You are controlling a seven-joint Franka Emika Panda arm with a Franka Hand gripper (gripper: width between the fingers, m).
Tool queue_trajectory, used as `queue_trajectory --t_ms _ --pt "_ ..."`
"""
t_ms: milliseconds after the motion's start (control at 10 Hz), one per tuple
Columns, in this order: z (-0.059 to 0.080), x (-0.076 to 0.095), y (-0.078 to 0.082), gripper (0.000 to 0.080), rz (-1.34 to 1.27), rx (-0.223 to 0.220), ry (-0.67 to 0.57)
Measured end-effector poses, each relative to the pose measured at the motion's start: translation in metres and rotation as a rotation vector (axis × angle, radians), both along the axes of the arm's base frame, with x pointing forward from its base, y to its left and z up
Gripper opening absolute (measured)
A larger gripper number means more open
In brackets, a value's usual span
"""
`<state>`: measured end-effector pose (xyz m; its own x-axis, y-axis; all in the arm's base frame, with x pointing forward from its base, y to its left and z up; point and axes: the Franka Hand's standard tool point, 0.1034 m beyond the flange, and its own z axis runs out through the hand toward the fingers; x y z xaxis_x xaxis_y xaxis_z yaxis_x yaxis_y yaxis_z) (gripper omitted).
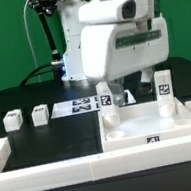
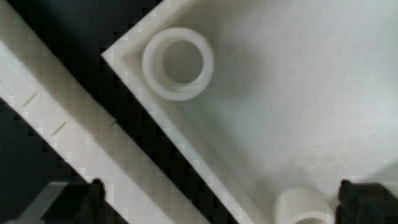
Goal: Assemble square table
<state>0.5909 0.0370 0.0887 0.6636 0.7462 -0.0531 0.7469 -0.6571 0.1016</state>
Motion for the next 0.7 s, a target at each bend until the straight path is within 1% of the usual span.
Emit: queue_trajectory --t_ms 100,200,500,600,700 --pt "0.004 -0.014 0.000 0.0649 -0.051 0.001 0.019" --pt "0.001 -0.018 0.000 0.0649 -0.051 0.004 0.015" --pt "0.000 -0.018 -0.004 0.0649 -0.056 0.003 0.017" --pt "0.000 -0.018 -0.009 0.0649 -0.056 0.003 0.018" --pt "0.000 -0.018 -0.019 0.0649 -0.080 0.001 0.018"
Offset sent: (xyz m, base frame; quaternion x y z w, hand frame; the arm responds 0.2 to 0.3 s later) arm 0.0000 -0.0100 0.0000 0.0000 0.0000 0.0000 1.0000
